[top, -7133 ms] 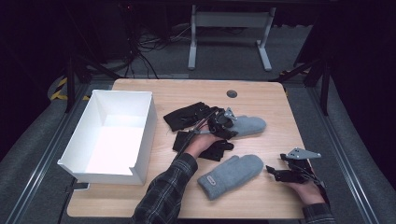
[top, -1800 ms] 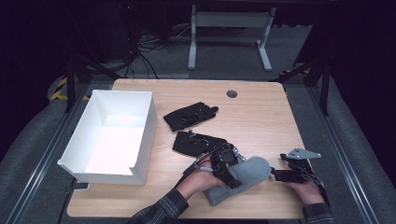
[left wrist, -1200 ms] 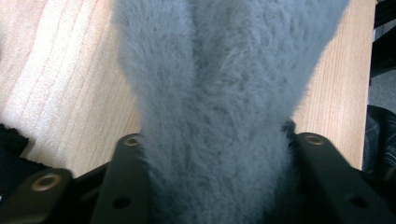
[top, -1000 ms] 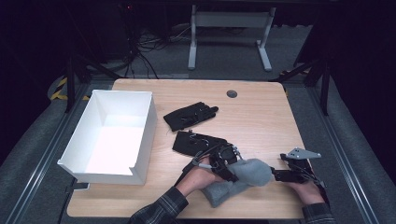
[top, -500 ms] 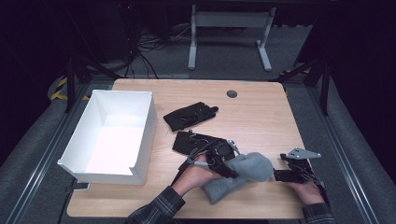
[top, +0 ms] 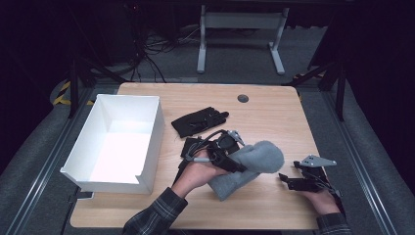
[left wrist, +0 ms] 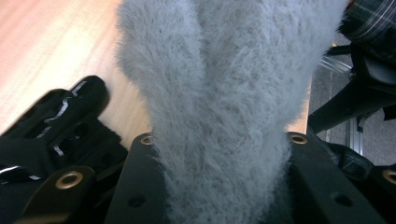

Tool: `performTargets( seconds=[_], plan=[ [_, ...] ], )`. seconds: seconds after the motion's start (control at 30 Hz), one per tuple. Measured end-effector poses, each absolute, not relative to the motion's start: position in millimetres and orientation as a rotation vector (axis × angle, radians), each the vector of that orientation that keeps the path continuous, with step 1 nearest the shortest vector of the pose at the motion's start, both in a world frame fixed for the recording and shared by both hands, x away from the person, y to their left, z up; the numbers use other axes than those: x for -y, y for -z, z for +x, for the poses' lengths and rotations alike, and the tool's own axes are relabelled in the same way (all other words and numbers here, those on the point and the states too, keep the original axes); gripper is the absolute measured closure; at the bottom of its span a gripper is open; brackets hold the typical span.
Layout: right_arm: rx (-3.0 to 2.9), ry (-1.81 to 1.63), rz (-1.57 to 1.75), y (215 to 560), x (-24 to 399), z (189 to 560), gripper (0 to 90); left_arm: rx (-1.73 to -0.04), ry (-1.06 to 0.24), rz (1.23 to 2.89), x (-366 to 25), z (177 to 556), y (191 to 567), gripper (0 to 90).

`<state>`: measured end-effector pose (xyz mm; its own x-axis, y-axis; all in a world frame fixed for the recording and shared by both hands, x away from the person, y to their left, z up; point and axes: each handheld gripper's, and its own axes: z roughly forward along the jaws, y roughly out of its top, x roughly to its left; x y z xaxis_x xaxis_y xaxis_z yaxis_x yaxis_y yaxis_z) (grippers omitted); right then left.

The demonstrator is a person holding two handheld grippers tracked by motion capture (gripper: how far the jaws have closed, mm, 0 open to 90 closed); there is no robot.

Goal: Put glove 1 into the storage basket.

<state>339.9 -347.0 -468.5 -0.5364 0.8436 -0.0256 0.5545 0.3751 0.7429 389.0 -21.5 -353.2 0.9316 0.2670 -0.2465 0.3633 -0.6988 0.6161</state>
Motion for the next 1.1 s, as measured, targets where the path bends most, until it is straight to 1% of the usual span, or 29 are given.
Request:
performTargets(
  seconds=[0.17, 0.47, 0.77, 1.1],
  plan=[
    [-2.239, -0.977, 1.212, 468, 347, 340, 19.2, -0.448, 0.157, 2.374, 15, 391, 340, 67.3],
    [-2.238, -0.977, 1.212, 469, 347, 340, 19.2, -0.510, 0.091, 2.353, -6, 397, 316, 67.3],
    [-2.236, -0.976, 1.213, 469, 347, 340, 19.2, -0.569, 0.047, 2.331, -33, 402, 292, 67.3],
    [-2.237, -0.975, 1.214, 468, 347, 340, 19.2, -0.635, 0.030, 2.288, -65, 406, 275, 67.2]
  ],
)
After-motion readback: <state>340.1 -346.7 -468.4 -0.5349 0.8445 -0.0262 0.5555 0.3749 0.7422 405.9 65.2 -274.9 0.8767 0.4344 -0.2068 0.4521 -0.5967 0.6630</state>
